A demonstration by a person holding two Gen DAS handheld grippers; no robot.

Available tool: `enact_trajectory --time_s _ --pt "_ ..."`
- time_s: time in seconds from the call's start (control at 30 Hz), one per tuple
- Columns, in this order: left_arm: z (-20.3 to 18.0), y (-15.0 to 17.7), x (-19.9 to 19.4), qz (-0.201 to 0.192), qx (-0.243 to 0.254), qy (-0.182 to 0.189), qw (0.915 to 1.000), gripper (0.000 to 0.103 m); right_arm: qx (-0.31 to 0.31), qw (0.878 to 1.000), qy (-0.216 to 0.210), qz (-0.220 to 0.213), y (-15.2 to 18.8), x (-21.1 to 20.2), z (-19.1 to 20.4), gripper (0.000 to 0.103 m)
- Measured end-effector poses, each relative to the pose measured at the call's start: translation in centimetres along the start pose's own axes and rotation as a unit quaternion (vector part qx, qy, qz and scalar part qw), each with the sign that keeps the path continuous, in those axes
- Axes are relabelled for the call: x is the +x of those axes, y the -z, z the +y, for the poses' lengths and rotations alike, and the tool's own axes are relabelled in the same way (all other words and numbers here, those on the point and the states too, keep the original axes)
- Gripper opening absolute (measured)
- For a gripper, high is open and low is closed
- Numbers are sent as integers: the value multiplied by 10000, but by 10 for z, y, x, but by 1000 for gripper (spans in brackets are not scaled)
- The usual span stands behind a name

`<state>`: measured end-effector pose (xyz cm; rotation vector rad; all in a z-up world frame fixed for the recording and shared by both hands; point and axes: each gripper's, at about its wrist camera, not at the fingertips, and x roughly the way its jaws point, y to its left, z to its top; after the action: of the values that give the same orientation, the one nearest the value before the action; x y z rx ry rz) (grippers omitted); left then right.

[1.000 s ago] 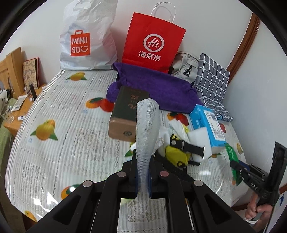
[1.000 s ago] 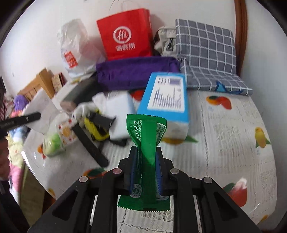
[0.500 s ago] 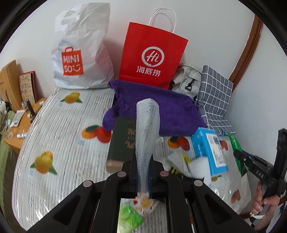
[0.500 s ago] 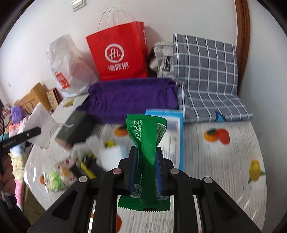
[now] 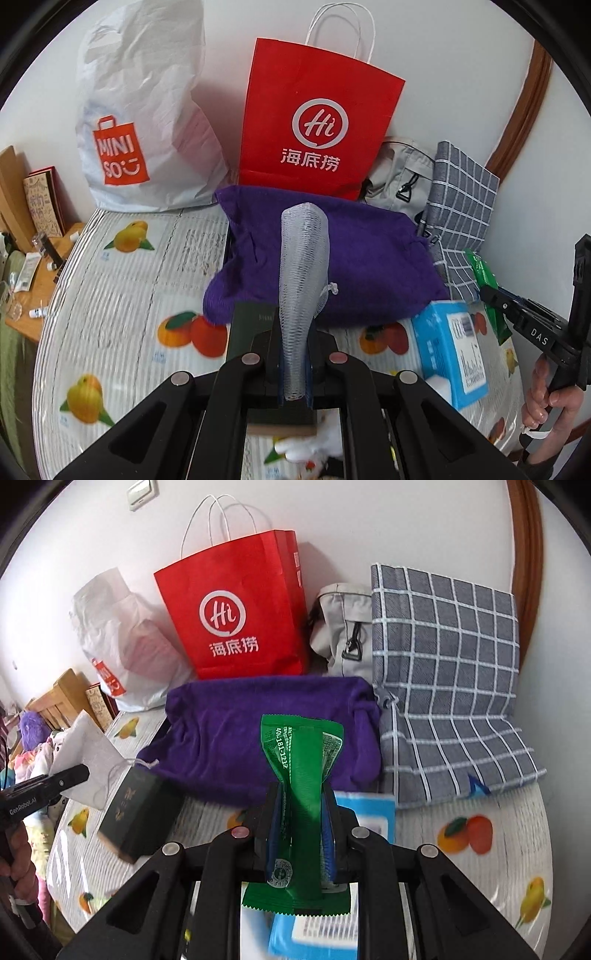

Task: Organize soft objects
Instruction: 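Carry the green packet onto the purple towel and open the right tool while the left carries the mesh bag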

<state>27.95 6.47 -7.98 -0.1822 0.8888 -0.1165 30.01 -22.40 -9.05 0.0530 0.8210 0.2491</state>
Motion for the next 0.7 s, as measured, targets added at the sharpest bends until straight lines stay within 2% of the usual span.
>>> enact_trajectory --time_s 0.37,0.5,0.7 --pt "4 -52 39 26 78 -25 10000 8 -29 10000 -54 46 -57 52 -4 21" --pt "1 -66 65 170 184 -19 9997 8 15 10000 -46 79 -65 71 -7 22" --pt "6 -80 103 414 85 92 9991 8 -73 9994 12 343 -64 113 -8 22"
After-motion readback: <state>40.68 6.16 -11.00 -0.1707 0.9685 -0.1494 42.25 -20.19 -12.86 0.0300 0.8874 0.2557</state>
